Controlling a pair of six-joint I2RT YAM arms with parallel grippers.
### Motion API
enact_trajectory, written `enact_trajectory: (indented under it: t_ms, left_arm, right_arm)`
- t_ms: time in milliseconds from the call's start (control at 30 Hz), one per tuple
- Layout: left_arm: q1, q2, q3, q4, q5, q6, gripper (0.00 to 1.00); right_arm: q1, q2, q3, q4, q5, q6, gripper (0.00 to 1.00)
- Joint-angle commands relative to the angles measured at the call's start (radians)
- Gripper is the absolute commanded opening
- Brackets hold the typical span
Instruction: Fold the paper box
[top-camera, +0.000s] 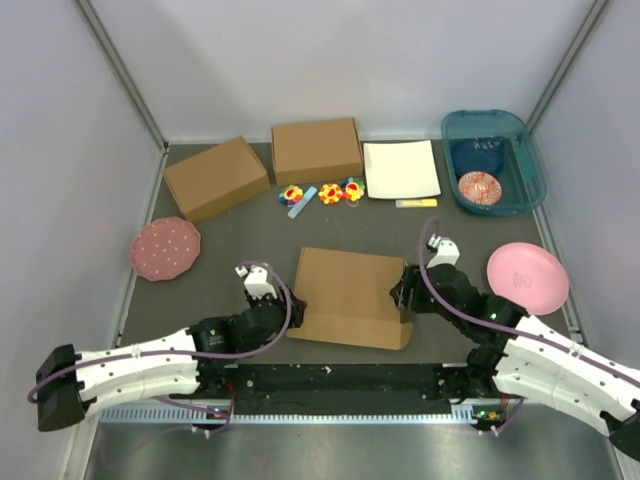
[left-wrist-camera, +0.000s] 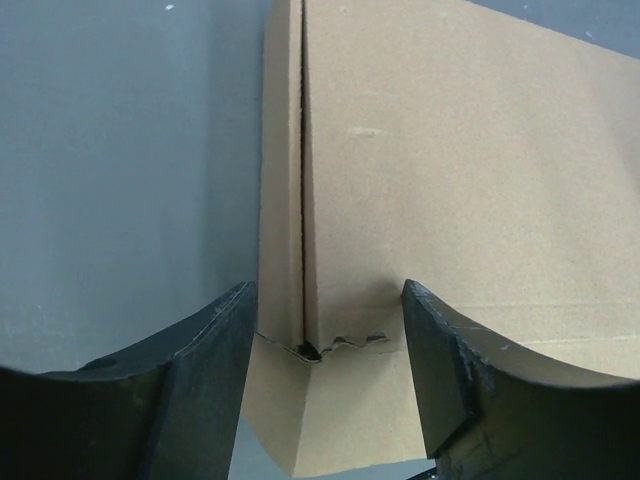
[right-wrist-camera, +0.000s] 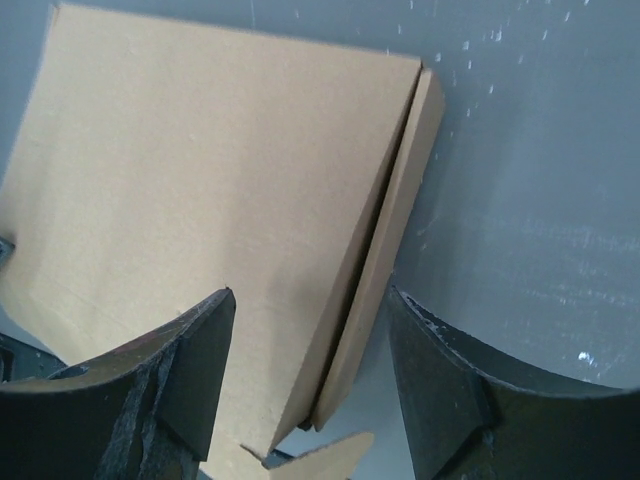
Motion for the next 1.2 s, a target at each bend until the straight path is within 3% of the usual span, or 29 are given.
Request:
enact_trajectory:
  t_ms: [0, 200, 367, 600, 733, 867, 1167]
  left_arm:
    - [0.002, 0.003, -0.043, -0.032, -0.012, -0.043, 0.66]
    - [0.001, 0.014, -0.083, -0.027, -0.014, -0.074, 0.68]
    - [0.002, 0.051, -0.106, -0.001, -0.017, -0.089, 0.73]
    - [0.001, 0.138, -0.143, 0.195, -0.007, -0.08, 0.72]
    - [0.004, 0.227, -0.153, 0.401, -0.049, -0.057, 0.71]
    - [0.031, 0.371, -0.105, 0.535, -0.067, 0.003, 0.67]
    - [0.186, 0.555, -0.017, 0.726, 0.124, 0.09, 0.48]
  right_arm:
    - [-0.007, 0.018, -0.064, 0.035, -0.075, 0.05, 0.62]
    - [-0.007, 0.03, -0.156, 0.058, -0.139, 0.102, 0.56]
    - [-0.007, 0.033, -0.219, 0.122, -0.199, 0.15, 0.57]
    - [-0.014, 0.084, -0.291, 0.294, -0.168, 0.178, 0.51]
    - [-0.047, 0.153, -0.276, 0.406, -0.127, 0.126, 0.5]
    - [-0.102, 0.279, -0.228, 0.505, -0.127, 0.041, 0.45]
    - [-0.211, 0.472, -0.146, 0.624, -0.17, -0.031, 0.41]
